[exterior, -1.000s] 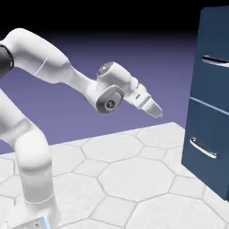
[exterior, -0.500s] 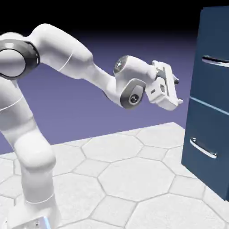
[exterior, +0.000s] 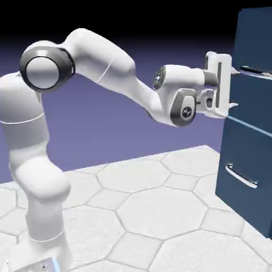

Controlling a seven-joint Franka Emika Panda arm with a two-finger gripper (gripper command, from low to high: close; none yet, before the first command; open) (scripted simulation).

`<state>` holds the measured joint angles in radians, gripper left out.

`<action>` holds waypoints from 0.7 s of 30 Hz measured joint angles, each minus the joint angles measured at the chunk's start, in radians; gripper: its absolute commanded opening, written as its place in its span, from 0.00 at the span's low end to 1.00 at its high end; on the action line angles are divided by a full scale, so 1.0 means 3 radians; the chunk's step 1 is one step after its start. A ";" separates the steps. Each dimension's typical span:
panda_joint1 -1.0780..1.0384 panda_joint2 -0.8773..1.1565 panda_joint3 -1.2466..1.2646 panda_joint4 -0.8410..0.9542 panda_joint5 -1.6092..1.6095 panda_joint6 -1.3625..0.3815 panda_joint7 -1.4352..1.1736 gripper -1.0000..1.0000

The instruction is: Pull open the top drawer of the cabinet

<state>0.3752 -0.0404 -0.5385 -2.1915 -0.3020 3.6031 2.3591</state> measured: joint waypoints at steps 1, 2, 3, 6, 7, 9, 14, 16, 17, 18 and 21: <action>0.0033 0.0047 -0.0048 0.0055 -0.0027 0.0051 0.0145 0.50; 0.0065 0.0095 -0.0096 0.0111 -0.0054 0.0101 0.0290 0.50; 0.0098 0.0142 -0.0145 0.0166 -0.0081 0.0152 0.0435 0.50; 0.0197 0.0285 -0.0290 0.0332 -0.0162 0.0304 0.0870 0.50; 0.0230 0.0332 -0.0338 0.0388 -0.0189 0.0355 0.1015 0.50; 0.0268 0.0388 -0.0395 0.0453 -0.0221 0.0415 0.1185 0.50; 0.0002 0.0768 -0.0249 0.0936 -0.0440 0.0350 0.1600 0.50; -0.0123 0.0946 -0.0181 0.1162 -0.0542 0.0320 0.1794 0.00; -0.0123 0.0947 -0.0181 0.1162 -0.0542 0.0320 0.1794 0.00; -0.0123 0.0947 -0.0181 0.1162 -0.0542 0.0320 0.1794 0.00; 0.0224 0.0850 -0.0544 0.0989 -0.0544 0.0379 0.1792 0.00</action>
<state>0.4424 0.2146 -0.7017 -1.8948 -0.4653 3.7166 2.8967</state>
